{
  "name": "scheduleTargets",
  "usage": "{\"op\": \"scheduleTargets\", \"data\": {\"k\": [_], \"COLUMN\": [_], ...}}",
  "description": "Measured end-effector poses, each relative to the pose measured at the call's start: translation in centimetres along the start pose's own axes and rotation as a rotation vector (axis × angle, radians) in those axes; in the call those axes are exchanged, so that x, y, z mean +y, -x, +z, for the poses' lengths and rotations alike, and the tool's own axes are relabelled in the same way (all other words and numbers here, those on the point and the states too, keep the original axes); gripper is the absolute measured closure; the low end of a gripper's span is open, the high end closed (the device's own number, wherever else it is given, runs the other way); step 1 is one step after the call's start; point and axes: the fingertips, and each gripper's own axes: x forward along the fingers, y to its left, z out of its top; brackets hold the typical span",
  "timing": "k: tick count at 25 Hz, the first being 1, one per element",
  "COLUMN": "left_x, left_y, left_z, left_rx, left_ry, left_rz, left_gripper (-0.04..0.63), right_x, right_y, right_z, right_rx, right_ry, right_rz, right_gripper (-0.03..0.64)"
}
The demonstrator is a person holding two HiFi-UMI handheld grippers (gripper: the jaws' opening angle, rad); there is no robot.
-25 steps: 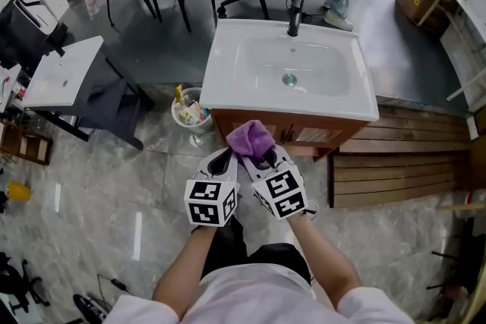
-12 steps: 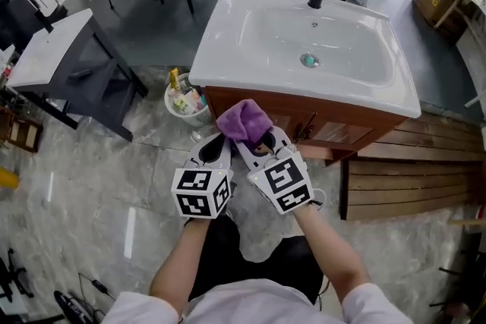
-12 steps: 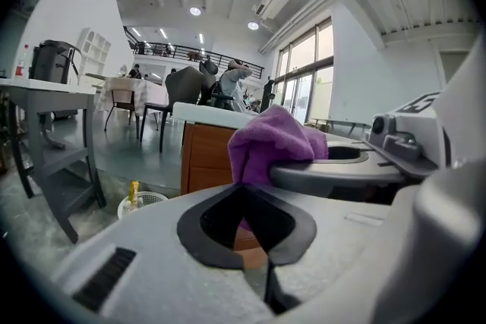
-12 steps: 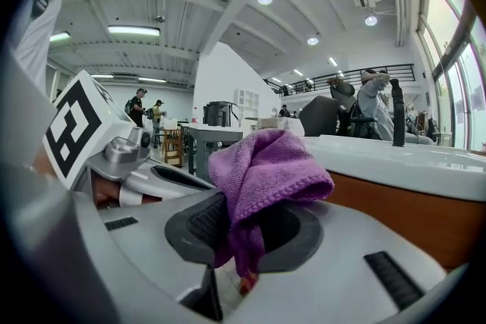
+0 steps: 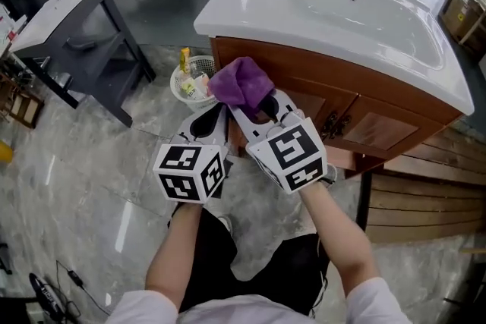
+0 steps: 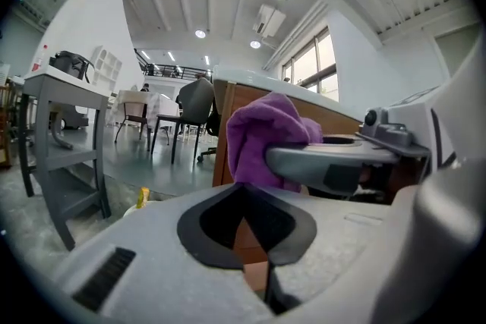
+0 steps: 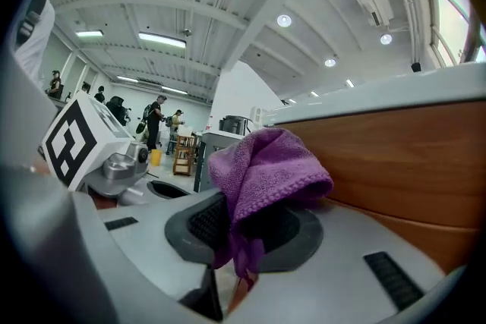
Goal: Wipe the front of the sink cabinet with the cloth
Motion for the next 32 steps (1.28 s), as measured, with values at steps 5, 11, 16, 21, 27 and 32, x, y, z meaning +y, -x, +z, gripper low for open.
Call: {"op": "scheduleTargets", "data": {"k": [5, 11, 16, 21, 27, 32], "left_x": [2.0, 1.8, 0.3, -1.8, -3.7, -6.5], "left_y": [-0.1, 0.7, 0.7, 0.3, -1.0, -2.2], "left_z": [-1.3, -1.9, -1.4, -1.5, -2.0, -1.9], "left_rx": [-0.056, -0.088, -0.100, -0.101, -0.105, -0.116], "left_ry": [0.005, -0.007, -0.047, -0.062, -0.042, -0.035], "left_rz": [0.042, 0.073, 0.051, 0.002, -0.063, -0.137], "left_gripper": [0.591, 0.591, 0.591, 0.591, 0.591, 0.591], "right_x": [1.1, 1.6, 1.1, -0.1, -2.1, -4.3], "right_y": [-1.9, -2.0, -0.8, 1.1, 3.3, 6.2], "right_z": [-1.5, -2.4, -2.8, -3.3, -4.1, -5.1], "right_rx": [-0.046, -0.072, -0.075, -0.079, -0.067, -0.042], "right_ry": [0.031, 0.059, 0.059, 0.060, 0.054, 0.054], "right_rz": [0.034, 0.032, 0.007, -0.039, -0.104, -0.173], "right_gripper": [0.545, 0.545, 0.545, 0.545, 0.545, 0.545]}}
